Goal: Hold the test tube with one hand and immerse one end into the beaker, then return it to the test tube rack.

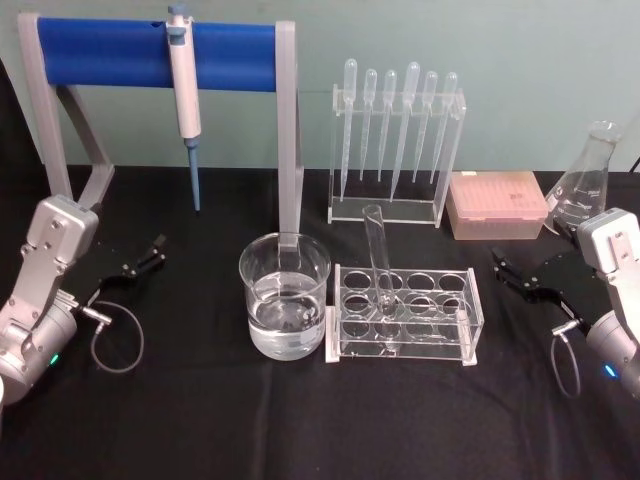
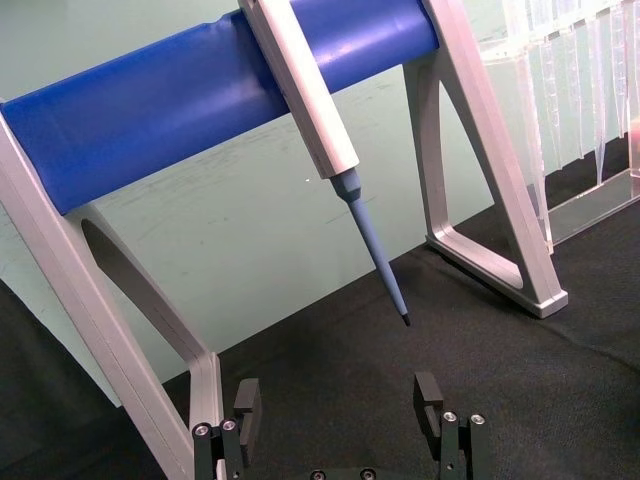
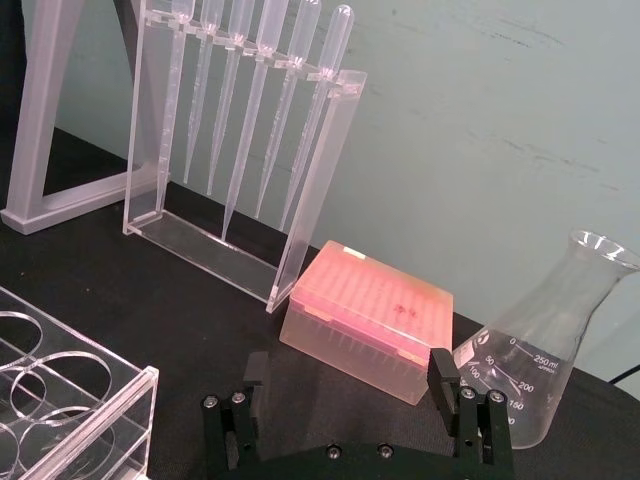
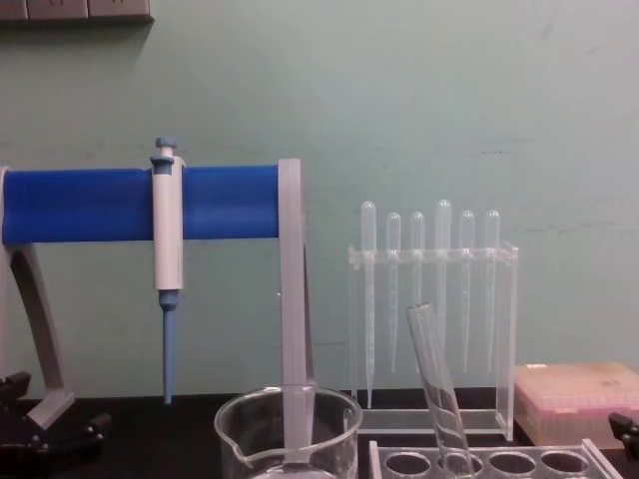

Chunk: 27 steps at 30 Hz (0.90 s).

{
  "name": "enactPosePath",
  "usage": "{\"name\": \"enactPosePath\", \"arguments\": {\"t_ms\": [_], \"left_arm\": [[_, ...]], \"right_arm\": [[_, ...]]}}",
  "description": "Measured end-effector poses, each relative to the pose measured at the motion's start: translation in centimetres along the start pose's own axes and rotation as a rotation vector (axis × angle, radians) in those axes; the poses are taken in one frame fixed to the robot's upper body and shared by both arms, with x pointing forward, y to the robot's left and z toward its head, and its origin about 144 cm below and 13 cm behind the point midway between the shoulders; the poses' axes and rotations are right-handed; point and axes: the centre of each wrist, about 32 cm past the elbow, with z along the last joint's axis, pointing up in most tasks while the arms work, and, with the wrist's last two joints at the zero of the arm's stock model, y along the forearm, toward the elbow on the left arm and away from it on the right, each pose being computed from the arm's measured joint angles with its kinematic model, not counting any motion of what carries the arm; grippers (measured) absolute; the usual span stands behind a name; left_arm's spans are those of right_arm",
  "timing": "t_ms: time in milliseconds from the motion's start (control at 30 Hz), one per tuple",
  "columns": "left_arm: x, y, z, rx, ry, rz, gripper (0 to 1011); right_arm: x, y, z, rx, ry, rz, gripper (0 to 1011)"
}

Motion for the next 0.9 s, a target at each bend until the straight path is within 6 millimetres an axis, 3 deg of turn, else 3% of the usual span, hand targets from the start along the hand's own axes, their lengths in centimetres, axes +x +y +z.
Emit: {"name": "enactPosePath", "arguments": {"t_ms": [467,700,900], "left_arm": [[0.0,0.0,0.0,0.0,0.0,0.0,1000],[0.0,0.0,0.0,0.0,0.0,0.0,1000],[0.0,0.0,0.0,0.0,0.0,0.0,1000]], "right_arm": [[0.1,-0.4,0.2,0.007,-0.003,-0.002,1002],[0.9,-3.0,1.8,0.029,-0.021,-0.002,1003],[1.6,-5.7,4.7,0.063,0.04,0.127,1002]]}}
